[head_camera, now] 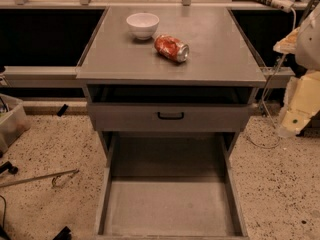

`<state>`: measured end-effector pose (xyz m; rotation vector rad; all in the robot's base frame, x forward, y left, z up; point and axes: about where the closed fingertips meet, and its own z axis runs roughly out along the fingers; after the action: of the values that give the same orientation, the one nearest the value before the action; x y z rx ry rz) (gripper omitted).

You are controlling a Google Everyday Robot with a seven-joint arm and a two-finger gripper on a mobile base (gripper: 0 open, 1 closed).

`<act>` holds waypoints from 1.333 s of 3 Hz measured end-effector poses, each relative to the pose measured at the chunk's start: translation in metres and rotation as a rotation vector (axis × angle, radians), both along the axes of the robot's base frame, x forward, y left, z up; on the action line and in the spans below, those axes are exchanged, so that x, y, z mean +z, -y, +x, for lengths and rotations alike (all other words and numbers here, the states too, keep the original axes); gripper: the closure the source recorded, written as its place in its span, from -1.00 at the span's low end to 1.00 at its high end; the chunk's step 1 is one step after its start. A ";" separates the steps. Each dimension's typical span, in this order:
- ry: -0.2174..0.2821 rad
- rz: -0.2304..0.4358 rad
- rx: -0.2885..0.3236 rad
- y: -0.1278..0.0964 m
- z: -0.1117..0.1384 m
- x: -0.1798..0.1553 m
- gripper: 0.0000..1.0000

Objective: Place coke can into middle drawer

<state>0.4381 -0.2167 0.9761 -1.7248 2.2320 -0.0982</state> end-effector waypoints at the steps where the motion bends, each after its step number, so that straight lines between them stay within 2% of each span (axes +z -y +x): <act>1: 0.000 0.000 0.000 0.000 0.000 0.000 -1.00; 2: 0.028 0.003 0.023 -0.013 0.021 -0.002 -1.00; 3: 0.064 0.007 0.076 -0.040 0.071 -0.004 -1.00; 4: 0.095 0.051 0.148 -0.067 0.125 -0.003 -1.00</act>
Offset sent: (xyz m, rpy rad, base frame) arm 0.0683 0.0391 -0.0110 0.0076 -0.0709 0.0754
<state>0.5630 -0.1499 0.9735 -1.8121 2.0163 -0.0861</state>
